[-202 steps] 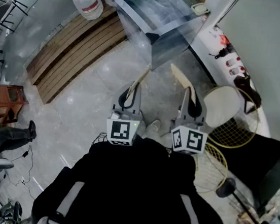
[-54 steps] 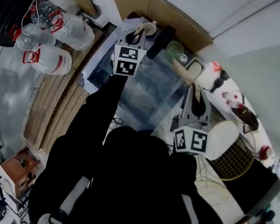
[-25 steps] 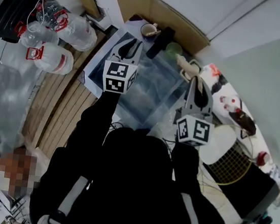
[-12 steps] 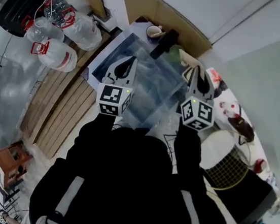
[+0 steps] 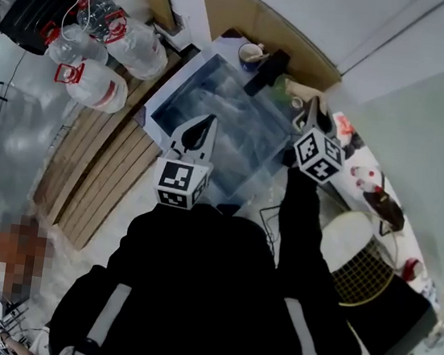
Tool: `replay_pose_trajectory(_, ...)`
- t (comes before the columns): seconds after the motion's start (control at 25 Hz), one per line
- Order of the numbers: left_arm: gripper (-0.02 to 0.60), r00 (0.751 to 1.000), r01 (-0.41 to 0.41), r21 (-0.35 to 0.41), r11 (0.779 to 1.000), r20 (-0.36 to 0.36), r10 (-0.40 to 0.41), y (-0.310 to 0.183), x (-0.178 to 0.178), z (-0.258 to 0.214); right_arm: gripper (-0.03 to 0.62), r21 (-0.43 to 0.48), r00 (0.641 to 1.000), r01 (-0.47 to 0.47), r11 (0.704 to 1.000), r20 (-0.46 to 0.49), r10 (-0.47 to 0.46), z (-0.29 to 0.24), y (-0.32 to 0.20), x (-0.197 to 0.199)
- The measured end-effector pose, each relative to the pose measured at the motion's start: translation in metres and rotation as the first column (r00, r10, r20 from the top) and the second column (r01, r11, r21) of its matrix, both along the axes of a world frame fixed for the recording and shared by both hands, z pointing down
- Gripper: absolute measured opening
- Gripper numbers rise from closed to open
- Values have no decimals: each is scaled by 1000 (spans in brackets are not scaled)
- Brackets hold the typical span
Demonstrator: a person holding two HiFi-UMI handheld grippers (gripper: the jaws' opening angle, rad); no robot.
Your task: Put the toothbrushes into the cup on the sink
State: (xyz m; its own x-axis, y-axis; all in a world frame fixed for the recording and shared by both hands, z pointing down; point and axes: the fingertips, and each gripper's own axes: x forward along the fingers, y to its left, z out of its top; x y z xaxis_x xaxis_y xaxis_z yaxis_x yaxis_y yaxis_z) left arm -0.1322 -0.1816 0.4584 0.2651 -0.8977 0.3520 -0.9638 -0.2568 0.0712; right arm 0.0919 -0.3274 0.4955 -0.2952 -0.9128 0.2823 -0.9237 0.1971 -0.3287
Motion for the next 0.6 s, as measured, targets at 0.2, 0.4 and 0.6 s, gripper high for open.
replay_pose_trajectory(0.2,2,1000,12,-12,1000,-13,-13,9,1,4,34,-75,997,-51,996,46,55,19,-11,2)
replay_pose_trajectory(0.4,2,1000,25,-33,999,-5,-25,15,-3,13,34,-132,991,-89,987,90,102,35,-21,-1)
replay_pose_trajectory(0.6,2,999,33,-36,999,-13,-33,15,-7,15,34,-185,982,-110,977,131,135,48,-28,-6)
